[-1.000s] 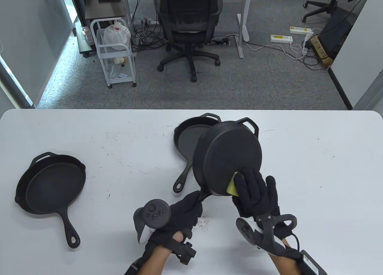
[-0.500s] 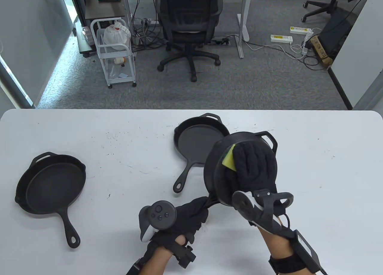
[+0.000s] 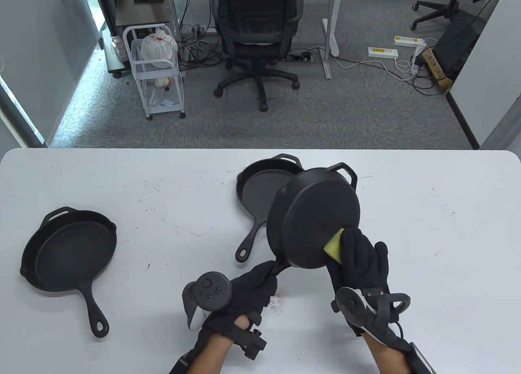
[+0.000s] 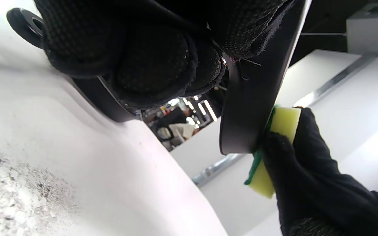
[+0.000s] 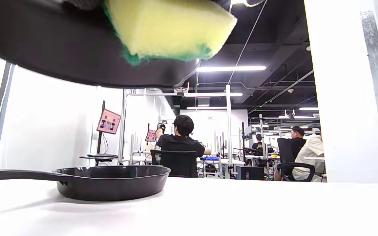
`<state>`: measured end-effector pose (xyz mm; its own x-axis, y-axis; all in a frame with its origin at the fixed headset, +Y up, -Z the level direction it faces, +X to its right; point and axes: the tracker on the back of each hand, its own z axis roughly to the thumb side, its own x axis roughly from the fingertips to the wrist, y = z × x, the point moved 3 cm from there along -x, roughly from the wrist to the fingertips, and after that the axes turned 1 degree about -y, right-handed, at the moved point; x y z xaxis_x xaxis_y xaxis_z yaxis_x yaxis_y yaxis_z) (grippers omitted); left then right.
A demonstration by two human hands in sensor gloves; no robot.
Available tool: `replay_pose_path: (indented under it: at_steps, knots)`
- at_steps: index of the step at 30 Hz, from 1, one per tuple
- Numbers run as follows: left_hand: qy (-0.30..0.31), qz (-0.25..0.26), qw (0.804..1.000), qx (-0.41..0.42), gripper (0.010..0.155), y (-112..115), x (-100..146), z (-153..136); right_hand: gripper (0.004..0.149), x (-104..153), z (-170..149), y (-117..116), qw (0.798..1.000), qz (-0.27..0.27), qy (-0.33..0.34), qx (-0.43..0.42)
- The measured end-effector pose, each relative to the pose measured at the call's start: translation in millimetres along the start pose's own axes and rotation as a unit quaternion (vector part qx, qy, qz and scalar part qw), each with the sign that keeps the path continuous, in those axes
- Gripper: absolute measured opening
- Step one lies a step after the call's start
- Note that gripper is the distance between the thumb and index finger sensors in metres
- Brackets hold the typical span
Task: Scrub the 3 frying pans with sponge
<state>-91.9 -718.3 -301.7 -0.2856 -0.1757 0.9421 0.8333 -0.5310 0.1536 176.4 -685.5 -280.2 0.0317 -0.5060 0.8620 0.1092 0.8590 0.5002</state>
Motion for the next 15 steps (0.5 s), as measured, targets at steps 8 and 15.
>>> replay_pose_path:
  at_steps: [8,15]
  knots:
    - [0.005,0.044,0.998,-0.037,0.057,0.8,5.3,9.5,0.075,13.4,-7.5,-4.6,0.999,-0.018,-0.004,-0.048]
    - [-0.034,0.117,0.988,-0.094,0.058,-17.2,5.2,5.6,0.075,13.5,-42.0,-6.1,0.995,0.0,-0.049,-0.086]
